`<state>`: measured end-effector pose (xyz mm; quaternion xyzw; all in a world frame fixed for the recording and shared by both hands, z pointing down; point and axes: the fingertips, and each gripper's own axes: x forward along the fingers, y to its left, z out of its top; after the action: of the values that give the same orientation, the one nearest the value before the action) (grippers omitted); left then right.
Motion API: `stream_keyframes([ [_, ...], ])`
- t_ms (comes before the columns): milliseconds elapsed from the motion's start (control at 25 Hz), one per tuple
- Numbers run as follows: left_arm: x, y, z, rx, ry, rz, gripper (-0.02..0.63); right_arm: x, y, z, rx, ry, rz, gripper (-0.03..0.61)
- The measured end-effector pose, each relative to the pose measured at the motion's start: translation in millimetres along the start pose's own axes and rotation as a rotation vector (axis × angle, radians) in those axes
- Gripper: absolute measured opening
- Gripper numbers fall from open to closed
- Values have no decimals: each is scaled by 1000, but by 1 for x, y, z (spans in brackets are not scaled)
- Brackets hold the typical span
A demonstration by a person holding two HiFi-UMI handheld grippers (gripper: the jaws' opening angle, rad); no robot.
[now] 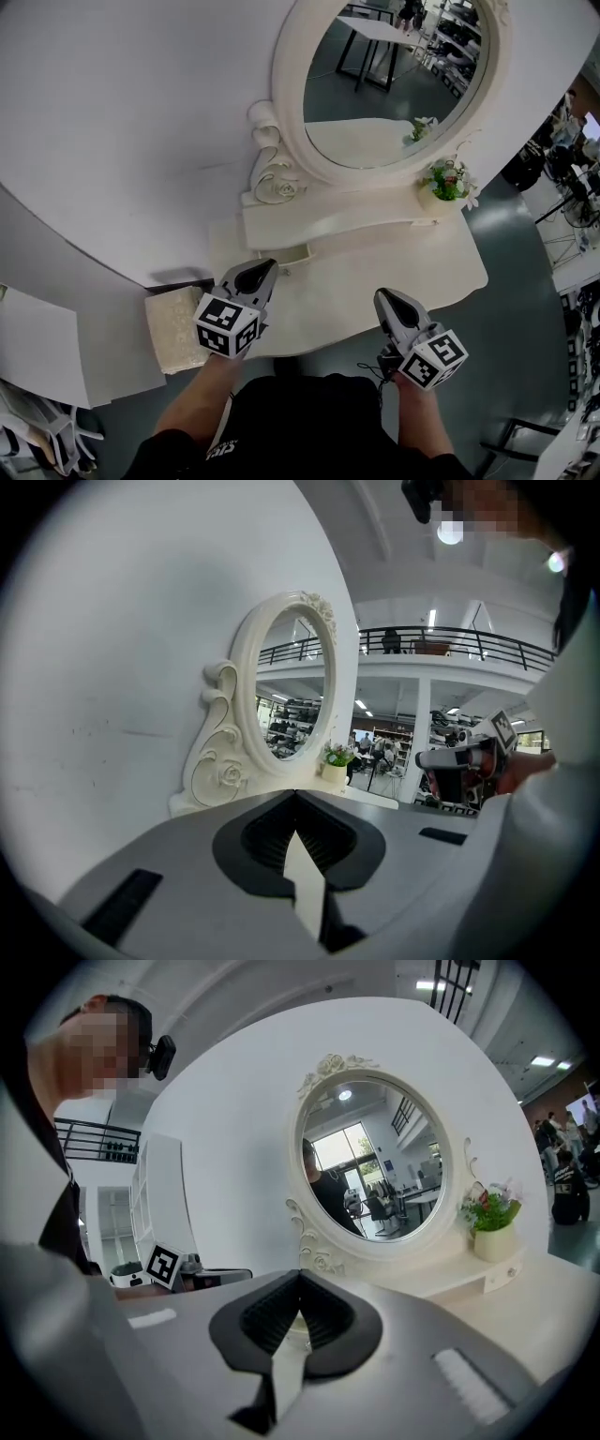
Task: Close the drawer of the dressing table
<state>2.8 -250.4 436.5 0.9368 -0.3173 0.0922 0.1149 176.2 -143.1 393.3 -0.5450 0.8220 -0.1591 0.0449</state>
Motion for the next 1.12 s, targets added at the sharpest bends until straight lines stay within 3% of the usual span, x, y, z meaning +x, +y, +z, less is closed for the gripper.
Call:
stream_keyframes([
  [280, 17, 21, -18, -39, 71, 37, 5, 31, -20, -3, 33, 40, 30, 11],
  [480, 34, 18, -47, -19, 170, 60, 8, 53, -32, -8, 48, 70, 90, 11],
  [800, 61, 20, -97, -147, 260, 114, 84, 73, -46, -24, 64, 154, 160, 11],
  [1120, 79, 21, -152, -177, 369, 149, 98, 76, -55, -39, 81, 198, 178, 11],
])
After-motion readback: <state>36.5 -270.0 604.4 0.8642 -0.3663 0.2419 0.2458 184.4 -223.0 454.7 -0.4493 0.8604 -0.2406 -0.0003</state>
